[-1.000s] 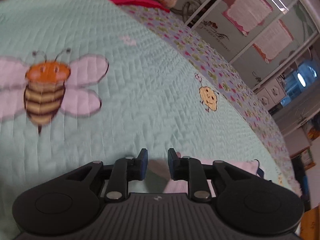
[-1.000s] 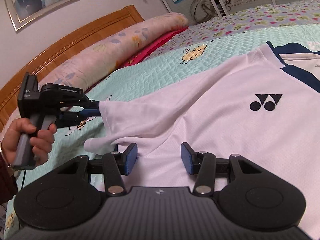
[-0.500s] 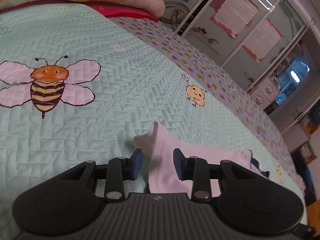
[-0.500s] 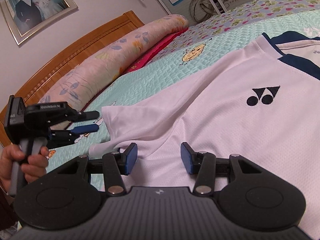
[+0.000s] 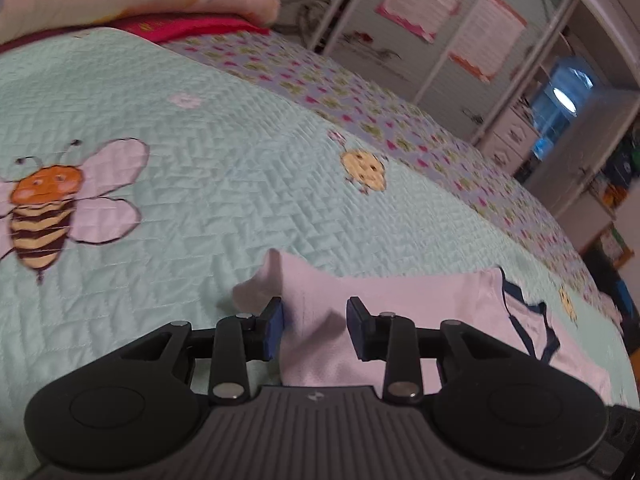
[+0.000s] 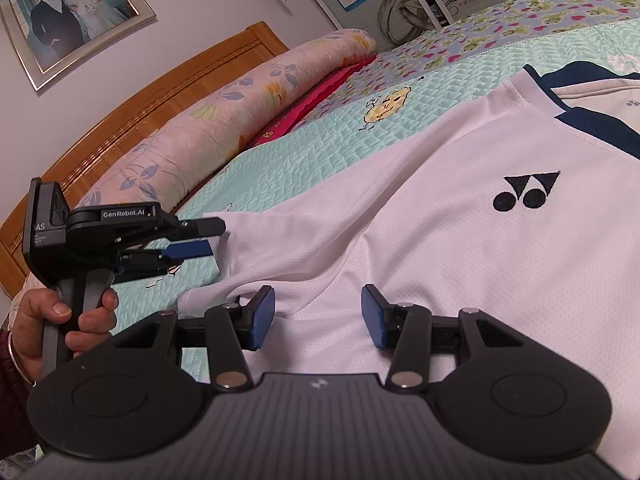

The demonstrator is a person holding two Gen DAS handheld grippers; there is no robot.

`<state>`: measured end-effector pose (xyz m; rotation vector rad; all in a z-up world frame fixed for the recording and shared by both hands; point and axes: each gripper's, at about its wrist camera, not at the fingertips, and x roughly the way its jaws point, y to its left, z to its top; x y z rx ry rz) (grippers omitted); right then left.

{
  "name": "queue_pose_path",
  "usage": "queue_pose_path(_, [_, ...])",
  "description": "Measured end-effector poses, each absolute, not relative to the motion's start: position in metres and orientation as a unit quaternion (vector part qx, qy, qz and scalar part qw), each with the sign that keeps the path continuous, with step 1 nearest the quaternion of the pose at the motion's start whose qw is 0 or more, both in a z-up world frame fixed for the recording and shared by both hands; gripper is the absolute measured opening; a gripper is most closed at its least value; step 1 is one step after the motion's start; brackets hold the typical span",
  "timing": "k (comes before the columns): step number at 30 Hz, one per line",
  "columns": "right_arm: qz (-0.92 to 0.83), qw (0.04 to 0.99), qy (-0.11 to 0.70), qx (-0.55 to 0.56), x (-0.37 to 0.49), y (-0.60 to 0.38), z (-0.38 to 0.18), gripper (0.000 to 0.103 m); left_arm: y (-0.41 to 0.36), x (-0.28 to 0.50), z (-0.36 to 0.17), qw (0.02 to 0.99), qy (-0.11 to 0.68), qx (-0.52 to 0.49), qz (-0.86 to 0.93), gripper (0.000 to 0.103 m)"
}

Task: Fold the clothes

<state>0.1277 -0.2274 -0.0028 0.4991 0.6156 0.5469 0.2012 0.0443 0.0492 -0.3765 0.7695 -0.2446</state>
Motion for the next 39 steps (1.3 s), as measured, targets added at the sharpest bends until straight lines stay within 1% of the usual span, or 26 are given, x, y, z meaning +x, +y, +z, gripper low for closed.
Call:
queue_pose_path(1, [0.263,0.886,0.296,0.241,0.128,-0.228,-0.003,0.049,0.042,0.205,0.047,0.895,0.386,-0.179,-0.130,0.033])
queue_pose_path(2, [0.263,0.886,0.296,0.242,0.128,-0.228,-0.003,0.049,0.040,0.210,0.044,0.888,0.400,-0.176,-0.141,0.024])
queue_pose_path(3, [0.263,0.885,0.296,0.243,0.128,-0.228,-0.003,0.049,0.038,0.214,0.042,0.881,0.414,-0.172,-0.153,0.007])
queue_pose_path(4, [0.263,0.885,0.296,0.243,0.128,-0.228,-0.003,0.048,0.036,0.218,0.039,0.873,0.428,-0.169,-0.164,0.004])
queue_pose_path(7, [0.263,0.885,0.296,0.245,0.128,-0.228,-0.004,0.048,0.039,0.228,0.051,0.874,0.421,-0.172,-0.172,0.004])
queue_pose_path(11, [0.264,0.884,0.295,0.248,0.128,-0.229,-0.004,0.048,0.076,0.257,0.074,0.877,0.369,-0.277,-0.138,0.003])
queue_pose_path(13, [0.264,0.884,0.295,0.248,0.128,-0.229,-0.004,0.048,0.088,0.275,0.078,0.871,0.358,-0.313,-0.122,0.003])
queue_pose_path(15, [0.264,0.884,0.295,0.249,0.128,-0.229,-0.005,0.048,0.094,0.287,0.077,0.873,0.357,-0.319,-0.090,0.003])
queue_pose_path(20, [0.264,0.883,0.295,0.252,0.127,-0.230,-0.006,0.047,0.103,0.276,0.070,0.866,0.357,-0.338,-0.089,0.003])
queue_pose_path(22, [0.264,0.882,0.294,0.255,0.127,-0.231,-0.005,0.047,0.106,0.271,0.067,0.864,0.357,-0.345,-0.089,0.006])
queue_pose_path(23, [0.265,0.882,0.294,0.256,0.128,-0.231,-0.005,0.047,0.108,0.269,0.065,0.862,0.357,-0.349,-0.089,0.016])
queue_pose_path(24, [0.265,0.882,0.294,0.257,0.128,-0.231,-0.006,0.047,0.104,0.264,0.065,0.865,0.360,-0.336,-0.096,0.038])
queue_pose_path(25, [0.266,0.881,0.294,0.259,0.128,-0.232,-0.006,0.047,0.100,0.262,0.063,0.868,0.361,-0.327,-0.095,0.049])
queue_pose_path(26, [0.266,0.880,0.294,0.261,0.129,-0.232,-0.006,0.047,0.095,0.260,0.062,0.871,0.363,-0.317,-0.094,0.058])
queue_pose_path(35, [0.261,0.883,0.301,0.248,0.129,-0.228,0.003,0.049,0.068,0.279,0.040,0.870,0.398,-0.283,-0.071,0.057])
queue_pose_path(36, [0.257,0.884,0.305,0.242,0.128,-0.227,0.008,0.049,0.063,0.282,0.038,0.871,0.406,-0.269,-0.066,0.056])
queue_pose_path(37, [0.253,0.886,0.305,0.242,0.125,-0.228,0.013,0.049,0.058,0.286,0.035,0.871,0.415,-0.254,-0.061,0.052])
queue_pose_path(39, [0.244,0.889,0.299,0.247,0.120,-0.232,0.023,0.049,0.050,0.290,0.030,0.873,0.427,-0.229,-0.057,0.002])
